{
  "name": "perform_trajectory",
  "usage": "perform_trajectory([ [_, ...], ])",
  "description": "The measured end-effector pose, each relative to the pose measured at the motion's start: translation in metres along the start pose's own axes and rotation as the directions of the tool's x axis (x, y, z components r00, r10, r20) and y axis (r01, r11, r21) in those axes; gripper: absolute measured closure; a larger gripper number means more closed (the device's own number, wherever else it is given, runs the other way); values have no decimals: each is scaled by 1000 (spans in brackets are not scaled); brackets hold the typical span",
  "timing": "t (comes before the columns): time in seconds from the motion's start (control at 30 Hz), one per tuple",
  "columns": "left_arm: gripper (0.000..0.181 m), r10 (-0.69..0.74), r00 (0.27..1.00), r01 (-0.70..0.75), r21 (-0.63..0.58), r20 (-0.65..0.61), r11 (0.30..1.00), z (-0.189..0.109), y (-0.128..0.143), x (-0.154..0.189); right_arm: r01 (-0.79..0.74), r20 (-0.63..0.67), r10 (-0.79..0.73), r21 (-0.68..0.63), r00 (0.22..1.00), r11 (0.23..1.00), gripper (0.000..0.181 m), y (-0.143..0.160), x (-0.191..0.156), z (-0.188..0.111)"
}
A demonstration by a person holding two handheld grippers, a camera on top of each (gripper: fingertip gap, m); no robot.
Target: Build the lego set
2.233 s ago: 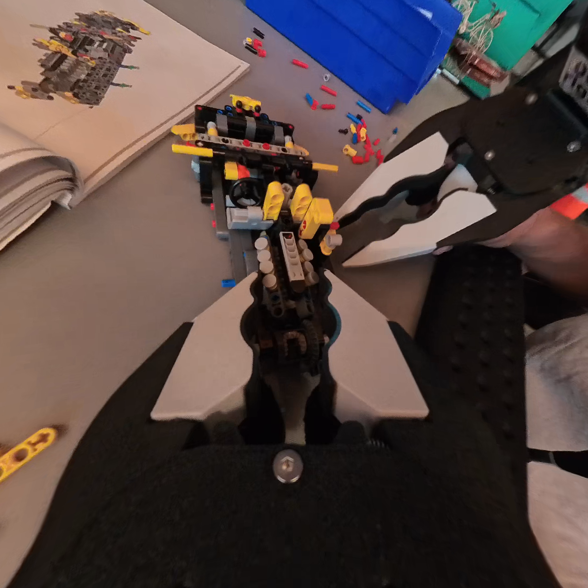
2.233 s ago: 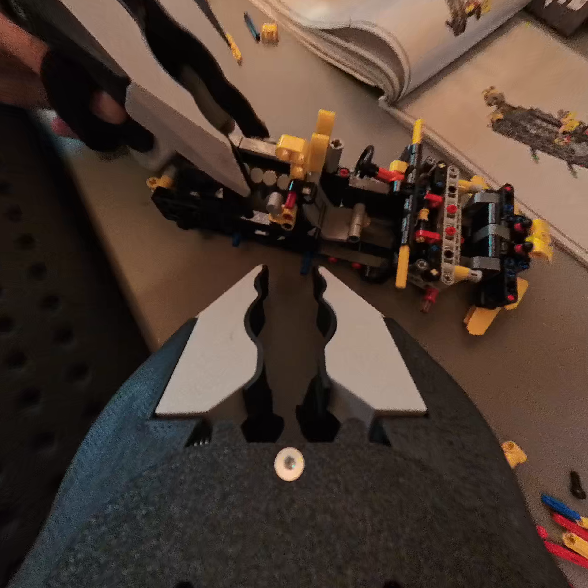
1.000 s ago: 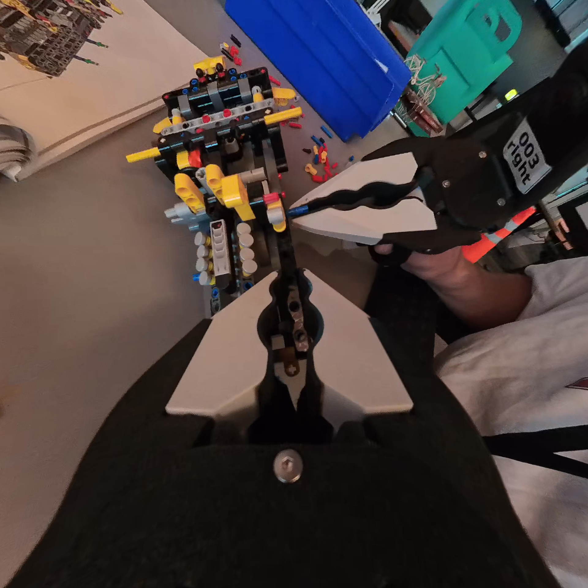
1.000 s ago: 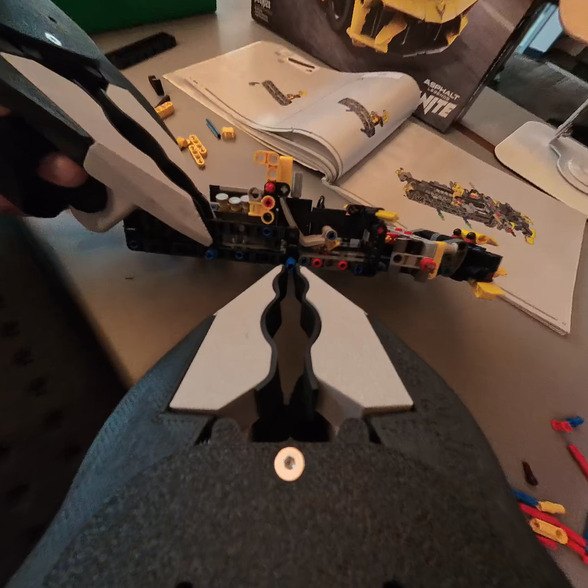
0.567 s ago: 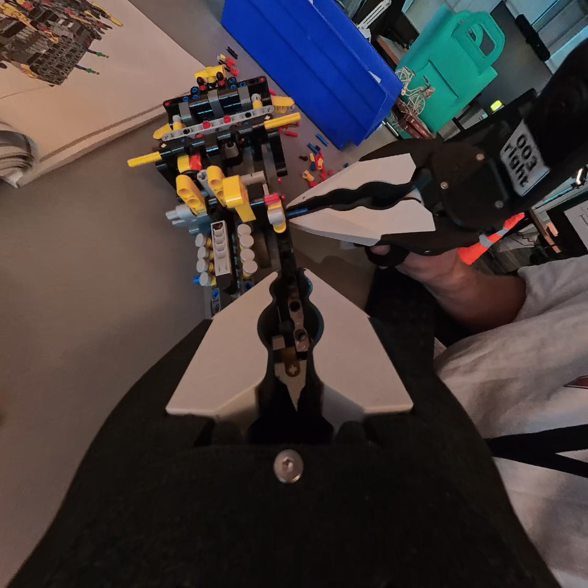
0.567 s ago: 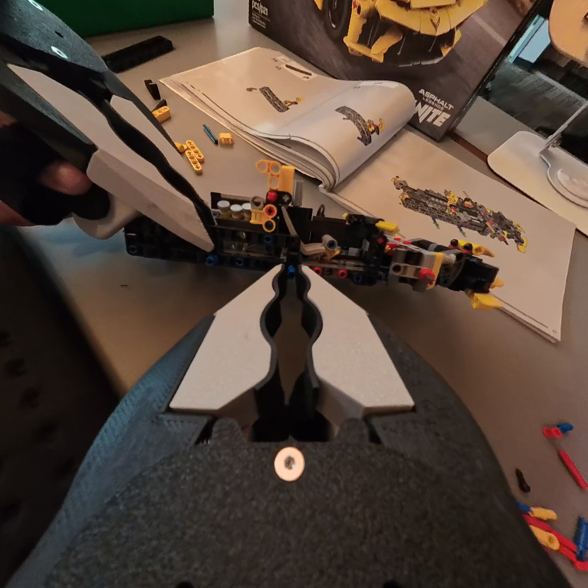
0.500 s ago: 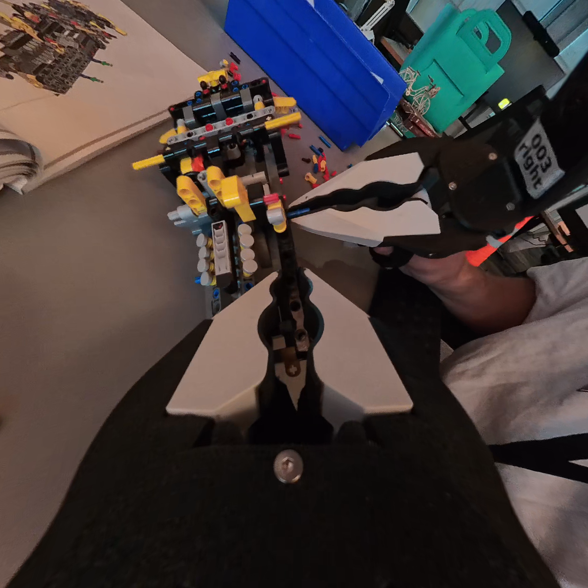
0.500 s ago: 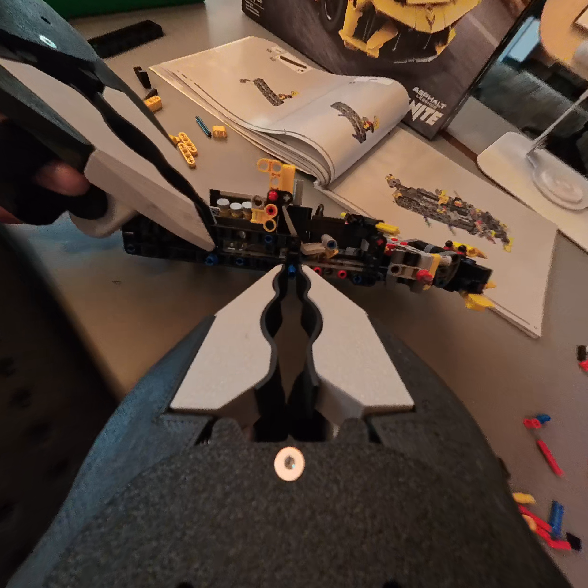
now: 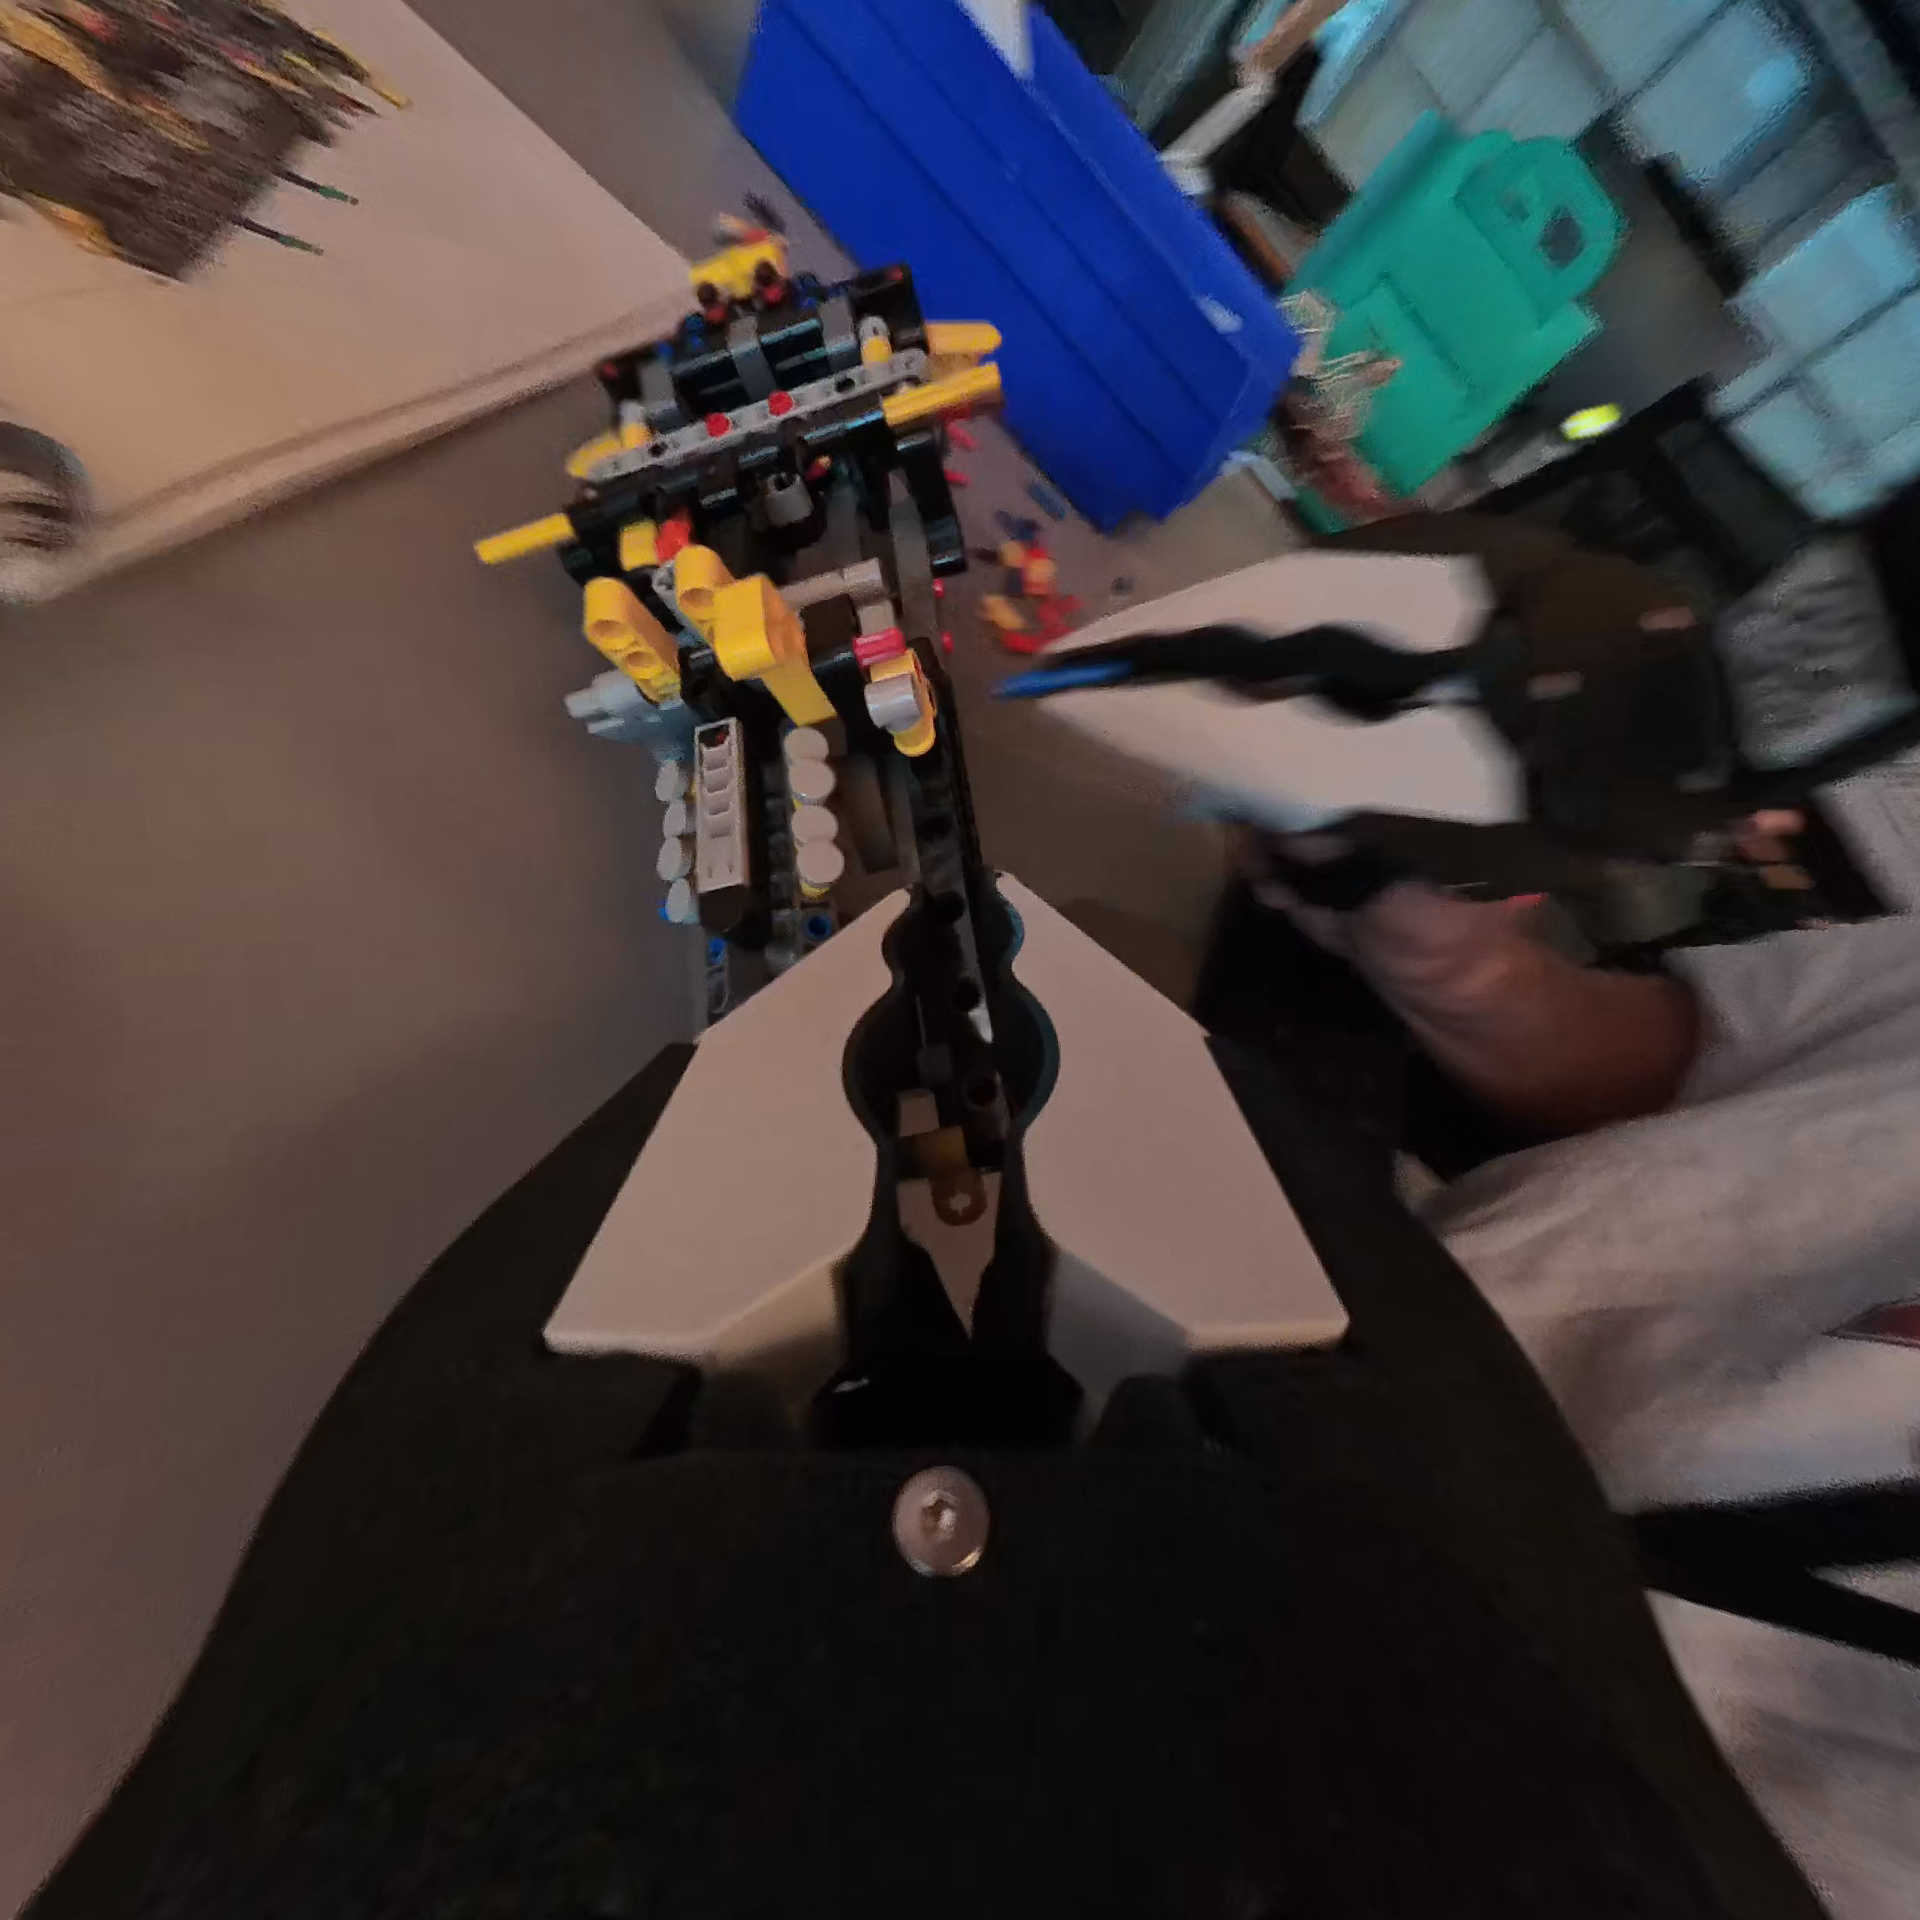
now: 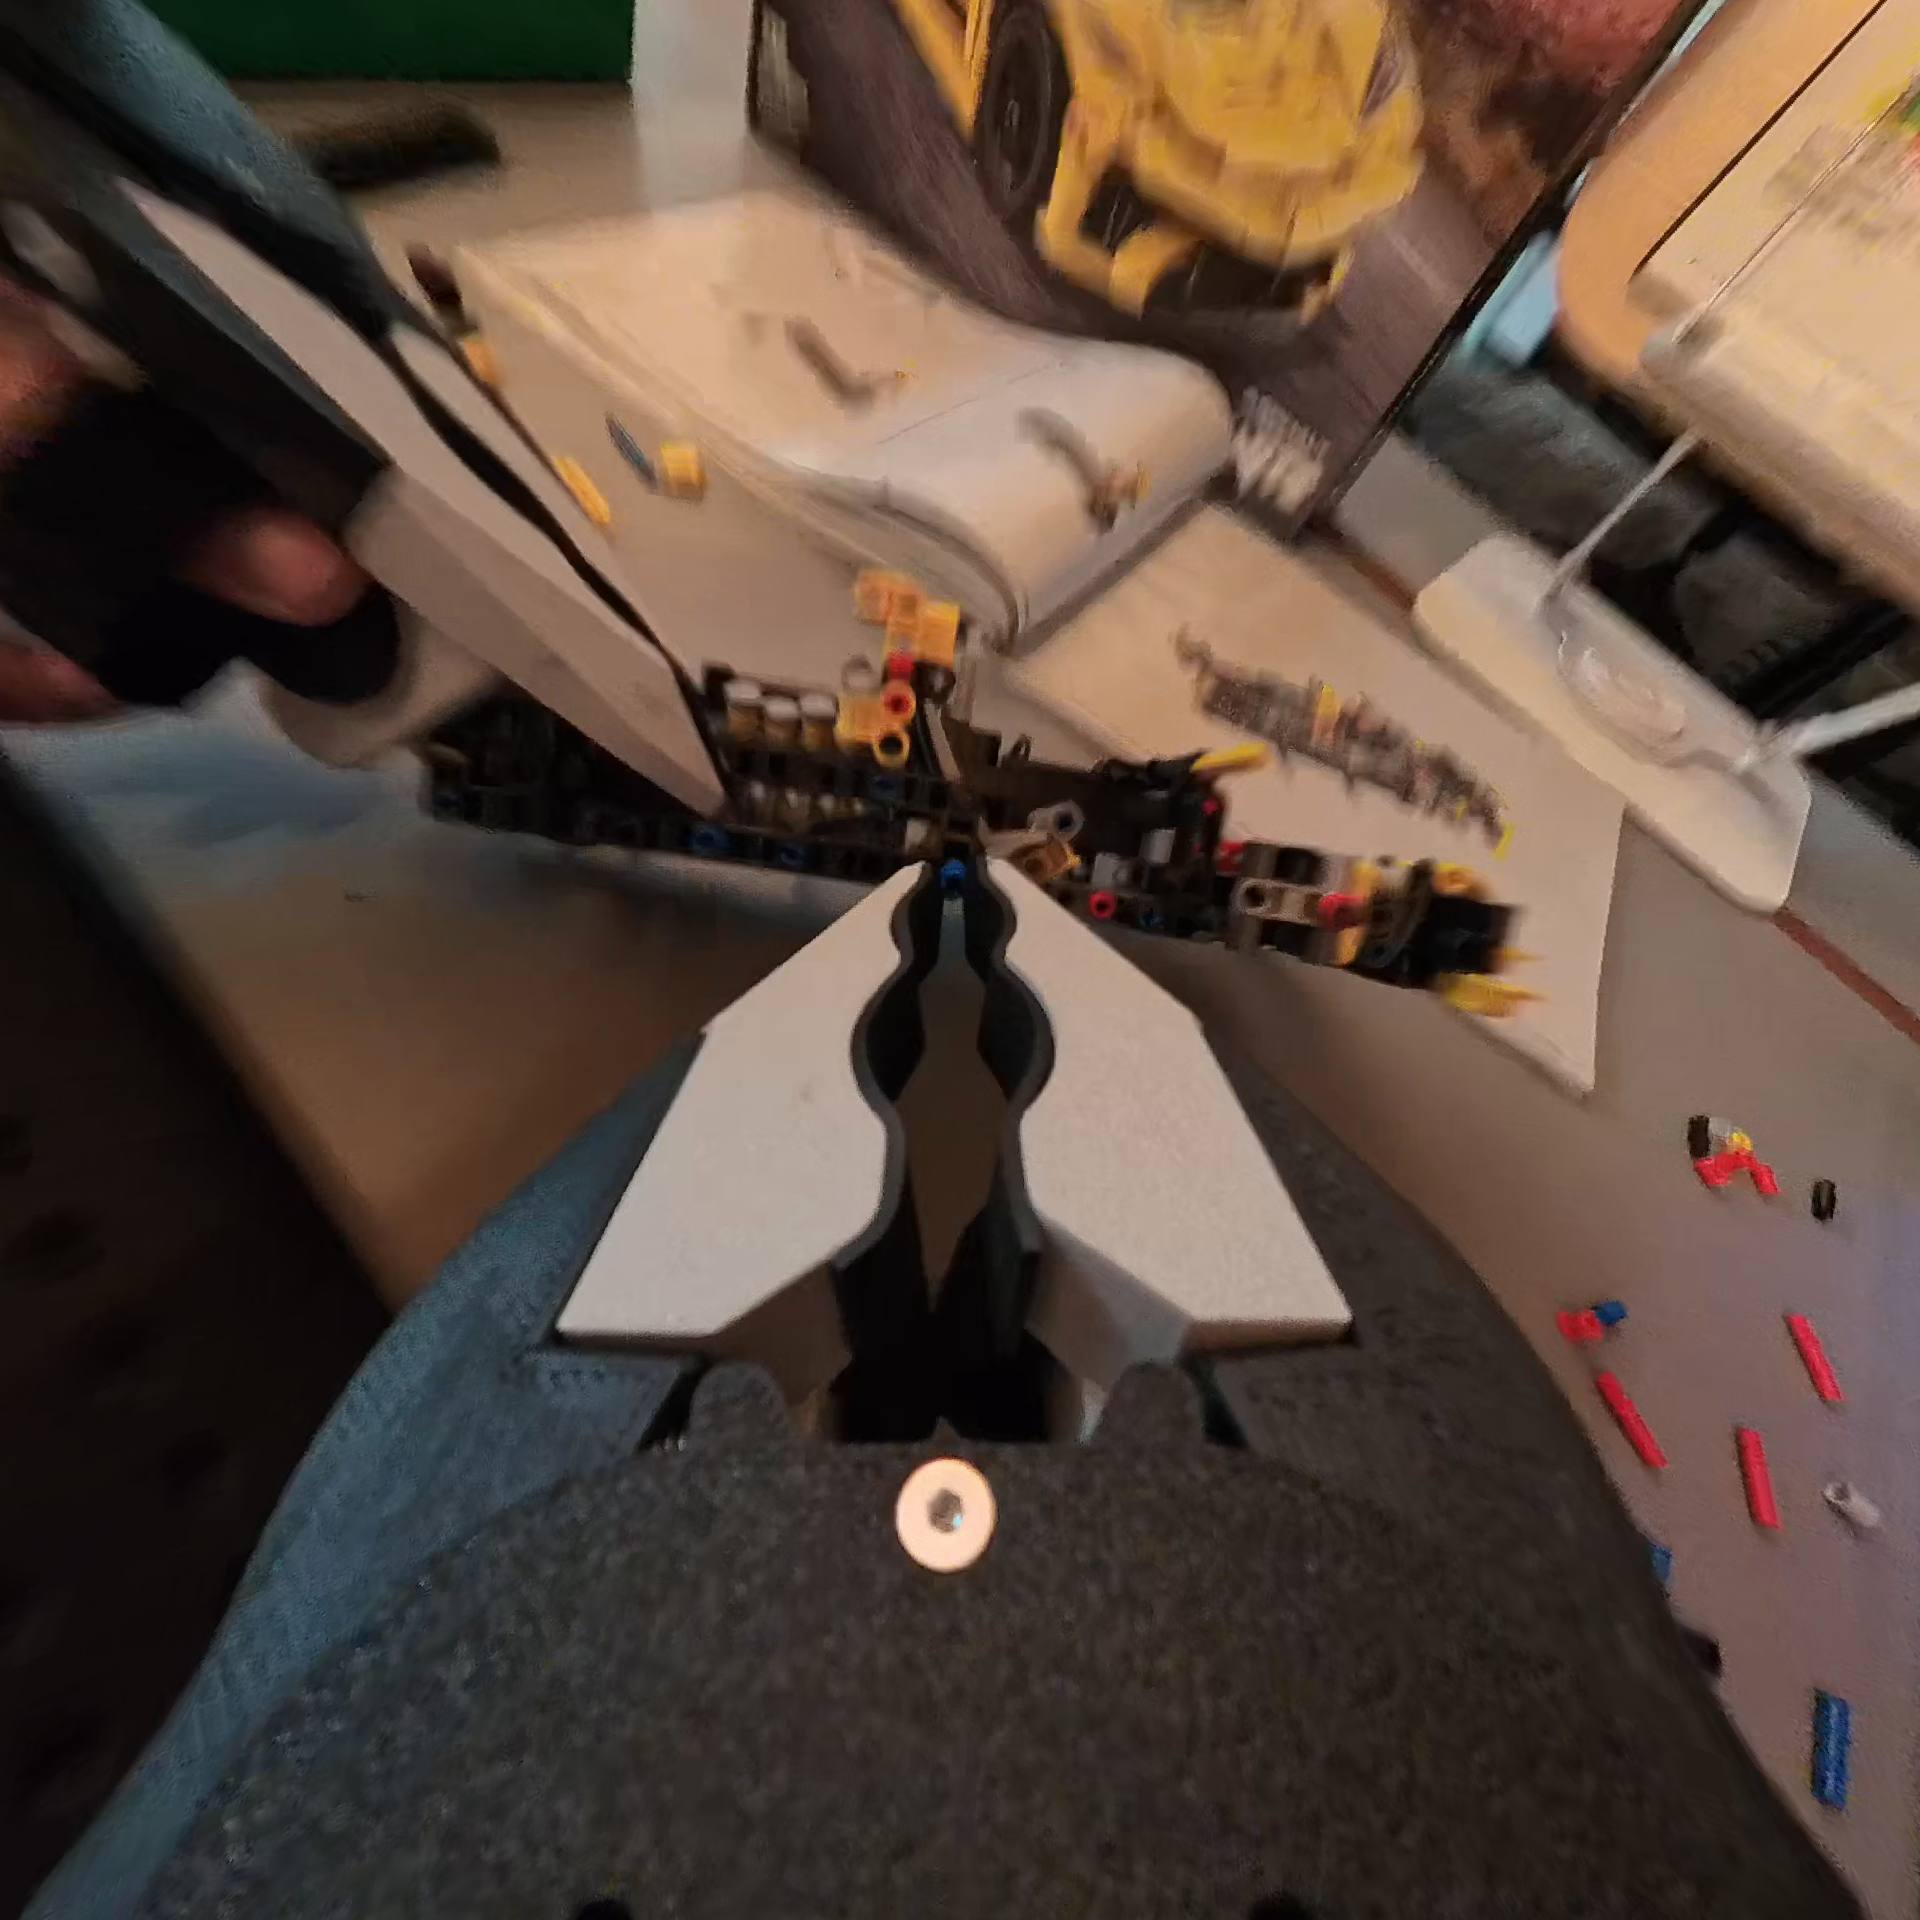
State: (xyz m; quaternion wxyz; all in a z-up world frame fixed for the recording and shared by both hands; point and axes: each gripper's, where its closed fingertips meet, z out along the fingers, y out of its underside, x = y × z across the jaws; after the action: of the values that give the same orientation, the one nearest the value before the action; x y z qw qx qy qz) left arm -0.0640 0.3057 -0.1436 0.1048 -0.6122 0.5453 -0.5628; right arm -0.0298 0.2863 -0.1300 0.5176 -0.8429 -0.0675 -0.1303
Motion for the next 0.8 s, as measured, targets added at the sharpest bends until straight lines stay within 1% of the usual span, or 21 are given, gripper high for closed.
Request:
perform_trajectory([
  [0.03,173,45,994,-46,1,95,999,-5,-3,-16,-32,-1,32,95,999,995,177,-17,3,-12],
  [0.07,173,35,994,-36,8,99,999,-11,-7,-21,-69,-5,71,130,997,989,177,-26,10,-21],
  [0.1,173,-12,998,11,18,65,1000,-14,-8,-20,-61,-21,64,108,998,992,177,-23,14,-22],
  [0.13,173,-21,998,19,29,56,999,-14,-8,-20,-27,-36,29,68,999,997,177,-11,16,-18],
  [0.17,173,-17,998,16,26,53,1000,-13,-6,-19,-40,-1,41,61,999,997,177,-3,13,-14],
  [0.2,173,-22,999,21,26,48,999,-11,-6,-18,-87,53,85,42,995,995,177,2,9,-11],
  [0.27,173,-29,999,28,30,37,999,-12,-7,-18,-120,75,115,66,991,991,177,-4,10,-11],
  [0.33,173,-51,999,50,29,16,998,-13,-8,-18,-143,121,133,75,984,987,177,-8,4,-6],
  [0.4,173,-92,995,93,37,-26,995,-14,-11,-18,-113,134,103,64,986,992,177,-6,-3,4],
  [0.47,173,-141,986,144,39,-86,989,-18,-13,-17,-49,122,40,68,992,996,177,-9,-7,12],
  [0.57,173,-230,953,238,20,-195,971,-23,-15,-15,40,126,-48,61,991,997,177,-14,-9,18],
  [0.63,172,-258,938,268,9,-233,963,-25,-15,-14,74,166,-80,44,983,996,177,-19,-11,17],
  [0.73,172,-283,919,288,-24,-274,957,-26,-14,-12,123,230,-115,-21,967,992,176,-21,-11,18],
  [0.8,172,-329,890,337,-30,-316,941,-28,-15,-12,174,261,-156,-46,953,984,177,-22,-8,18],
])
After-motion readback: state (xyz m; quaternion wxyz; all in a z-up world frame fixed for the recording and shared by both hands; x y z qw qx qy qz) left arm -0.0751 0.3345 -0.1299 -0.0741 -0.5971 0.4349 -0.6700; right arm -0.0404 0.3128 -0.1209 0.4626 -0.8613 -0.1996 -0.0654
